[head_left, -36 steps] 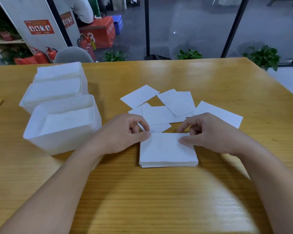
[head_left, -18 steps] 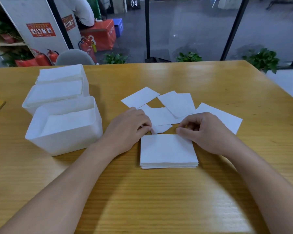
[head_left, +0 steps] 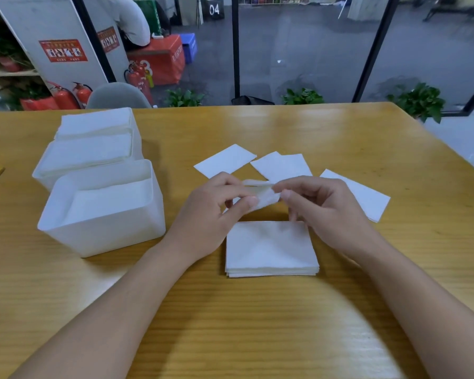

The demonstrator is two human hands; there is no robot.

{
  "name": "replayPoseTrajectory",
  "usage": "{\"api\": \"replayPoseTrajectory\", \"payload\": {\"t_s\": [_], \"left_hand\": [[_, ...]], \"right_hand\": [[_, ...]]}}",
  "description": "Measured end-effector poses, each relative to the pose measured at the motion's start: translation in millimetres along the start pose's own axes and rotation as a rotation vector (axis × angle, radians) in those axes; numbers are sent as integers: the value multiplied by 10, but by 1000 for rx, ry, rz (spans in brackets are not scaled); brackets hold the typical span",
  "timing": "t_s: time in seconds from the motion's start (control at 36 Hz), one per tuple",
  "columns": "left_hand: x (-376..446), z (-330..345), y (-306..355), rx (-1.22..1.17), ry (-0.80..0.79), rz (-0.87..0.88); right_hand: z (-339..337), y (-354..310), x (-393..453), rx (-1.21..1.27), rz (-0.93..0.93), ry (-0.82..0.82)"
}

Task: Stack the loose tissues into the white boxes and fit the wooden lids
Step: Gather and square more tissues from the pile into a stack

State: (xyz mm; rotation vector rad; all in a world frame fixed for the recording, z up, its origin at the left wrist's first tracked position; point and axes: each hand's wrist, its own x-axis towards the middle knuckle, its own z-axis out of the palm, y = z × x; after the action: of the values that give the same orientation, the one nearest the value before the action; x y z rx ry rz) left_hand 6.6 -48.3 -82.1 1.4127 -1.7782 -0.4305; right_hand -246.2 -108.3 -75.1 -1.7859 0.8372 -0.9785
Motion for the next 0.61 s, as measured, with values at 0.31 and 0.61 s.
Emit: {"api": "replayPoseTrajectory", "payload": {"t_s": [0.31, 0.61], "left_hand": [[2, -25, -8, 1, -8, -76], [14, 11, -45, -169, -59, -89]], "right_hand": [[-89, -59, 4, 188, -9, 34], [-87, -123, -24, 256, -145, -47]]}}
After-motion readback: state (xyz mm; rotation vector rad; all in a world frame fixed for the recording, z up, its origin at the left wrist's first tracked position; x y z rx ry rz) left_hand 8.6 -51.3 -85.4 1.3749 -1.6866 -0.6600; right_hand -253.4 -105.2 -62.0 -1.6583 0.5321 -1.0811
